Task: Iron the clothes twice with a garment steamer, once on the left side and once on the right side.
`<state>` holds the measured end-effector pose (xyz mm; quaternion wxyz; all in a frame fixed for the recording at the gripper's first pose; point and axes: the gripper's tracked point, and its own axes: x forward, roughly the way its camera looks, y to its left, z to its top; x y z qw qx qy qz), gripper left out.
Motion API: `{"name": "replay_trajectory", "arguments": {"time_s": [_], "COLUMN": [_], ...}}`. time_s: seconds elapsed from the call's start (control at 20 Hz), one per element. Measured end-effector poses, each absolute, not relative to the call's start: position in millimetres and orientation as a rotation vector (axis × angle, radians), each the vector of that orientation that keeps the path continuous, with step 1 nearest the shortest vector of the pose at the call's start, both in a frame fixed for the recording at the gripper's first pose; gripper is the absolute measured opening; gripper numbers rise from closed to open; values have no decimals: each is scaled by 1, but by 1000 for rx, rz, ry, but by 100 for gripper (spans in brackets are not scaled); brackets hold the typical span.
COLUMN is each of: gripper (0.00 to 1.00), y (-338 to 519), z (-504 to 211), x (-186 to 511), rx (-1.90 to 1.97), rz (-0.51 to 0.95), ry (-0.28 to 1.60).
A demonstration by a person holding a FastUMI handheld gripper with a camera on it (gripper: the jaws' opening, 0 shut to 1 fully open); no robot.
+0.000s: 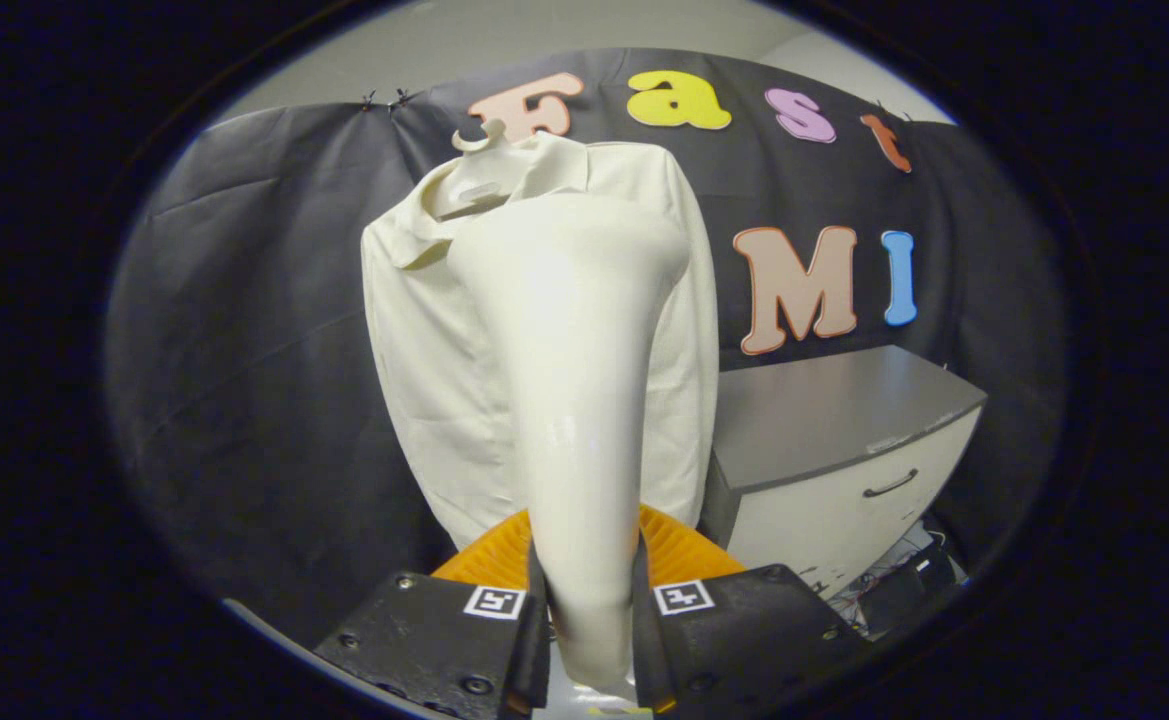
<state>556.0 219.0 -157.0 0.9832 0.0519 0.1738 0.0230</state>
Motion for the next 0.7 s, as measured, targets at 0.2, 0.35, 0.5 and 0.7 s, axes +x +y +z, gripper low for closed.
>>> {"name": "replay_trajectory", "arguments": {"time_s": [0.2, 0.35, 0.5, 0.7], "gripper": [33, 33, 32, 33], "y": [221, 222, 219, 216], "z": [-156, -153, -154, -163], "x": [579, 596, 617, 631], "rx": [103, 125, 122, 120], "rz": [65, 74, 63, 59], "ry": [339, 304, 290, 308]}}
